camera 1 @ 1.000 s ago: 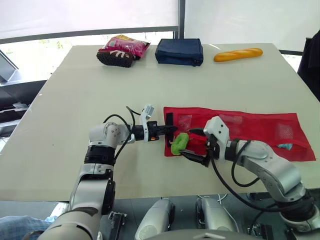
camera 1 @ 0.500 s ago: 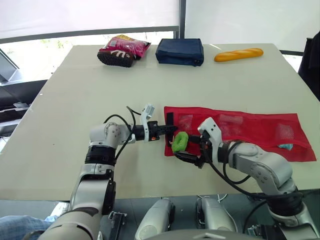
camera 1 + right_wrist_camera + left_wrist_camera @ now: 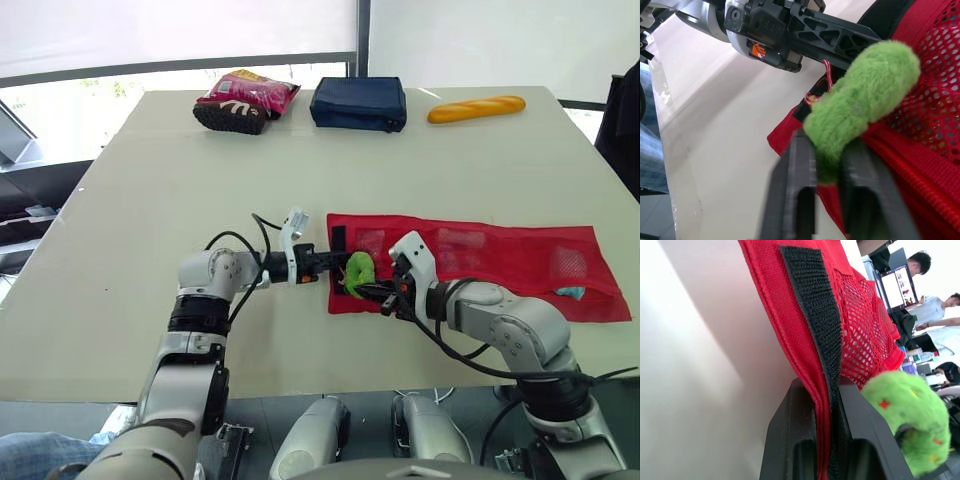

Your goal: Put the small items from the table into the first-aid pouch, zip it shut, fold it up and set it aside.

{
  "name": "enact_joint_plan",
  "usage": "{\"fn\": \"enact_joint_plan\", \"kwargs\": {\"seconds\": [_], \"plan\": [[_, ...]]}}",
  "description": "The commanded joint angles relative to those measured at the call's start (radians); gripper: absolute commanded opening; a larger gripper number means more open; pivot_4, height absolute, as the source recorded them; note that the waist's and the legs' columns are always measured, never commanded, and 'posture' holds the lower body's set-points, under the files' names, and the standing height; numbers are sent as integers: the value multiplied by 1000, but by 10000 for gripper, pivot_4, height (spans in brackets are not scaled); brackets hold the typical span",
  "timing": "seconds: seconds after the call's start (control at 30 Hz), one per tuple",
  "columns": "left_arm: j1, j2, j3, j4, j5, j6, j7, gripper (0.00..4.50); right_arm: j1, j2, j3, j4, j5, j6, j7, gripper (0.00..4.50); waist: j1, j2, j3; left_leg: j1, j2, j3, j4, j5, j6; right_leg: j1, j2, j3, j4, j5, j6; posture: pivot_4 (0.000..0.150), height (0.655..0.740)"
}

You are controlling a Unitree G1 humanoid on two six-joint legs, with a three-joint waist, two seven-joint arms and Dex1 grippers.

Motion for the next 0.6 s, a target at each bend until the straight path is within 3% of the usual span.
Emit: {"fn": "enact_joint_plan", "kwargs": {"seconds": [0.03,0.6], "plan": [[19,38,-44,-58,20,-46,-65,0,2,-9,-87,-103,59,-5,2,621,0,0,0,0,0,0,0,0,0,0,0,0,0,0,0,1500,7293],[39,139,-154,-7,130,-224,-236,0,263,-208,-396,-258,256,-4,23,621,2,1,0,-1,1,0,-1,0,2,-1,0,0,-1,0,0,1500,7293]]}}
